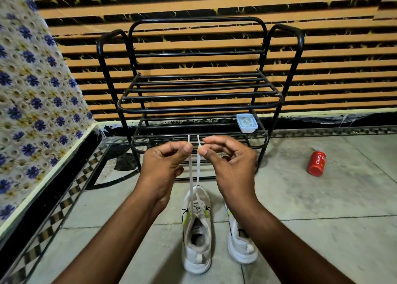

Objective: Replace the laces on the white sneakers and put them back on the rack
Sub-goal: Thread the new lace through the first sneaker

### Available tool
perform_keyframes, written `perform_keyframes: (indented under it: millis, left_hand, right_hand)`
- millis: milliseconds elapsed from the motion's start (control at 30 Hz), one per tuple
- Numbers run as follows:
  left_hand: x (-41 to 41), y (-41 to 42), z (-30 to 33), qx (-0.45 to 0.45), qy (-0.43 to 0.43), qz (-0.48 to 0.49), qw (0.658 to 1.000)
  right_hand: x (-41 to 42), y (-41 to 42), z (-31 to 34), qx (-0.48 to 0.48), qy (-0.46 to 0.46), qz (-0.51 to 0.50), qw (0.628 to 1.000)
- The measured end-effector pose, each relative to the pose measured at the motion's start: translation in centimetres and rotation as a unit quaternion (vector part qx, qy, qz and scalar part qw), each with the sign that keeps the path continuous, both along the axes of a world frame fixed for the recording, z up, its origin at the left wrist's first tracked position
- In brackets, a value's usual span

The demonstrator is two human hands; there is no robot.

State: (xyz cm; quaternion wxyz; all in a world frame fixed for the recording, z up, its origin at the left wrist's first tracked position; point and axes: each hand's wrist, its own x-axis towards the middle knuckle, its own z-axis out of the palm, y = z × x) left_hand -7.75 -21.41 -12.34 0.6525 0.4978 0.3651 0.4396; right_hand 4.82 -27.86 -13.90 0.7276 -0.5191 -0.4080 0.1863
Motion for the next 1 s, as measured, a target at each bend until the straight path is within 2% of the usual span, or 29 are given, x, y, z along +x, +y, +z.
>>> perform_keyframes:
  millis: [1000]
  left_hand:
    - [0.13, -0.13, -0.29, 0.001, -0.004, -0.006, 1.000]
  right_hand:
    - [0.13, 0.04, 0.60, 0.026, -0.002, -0.003, 1.000]
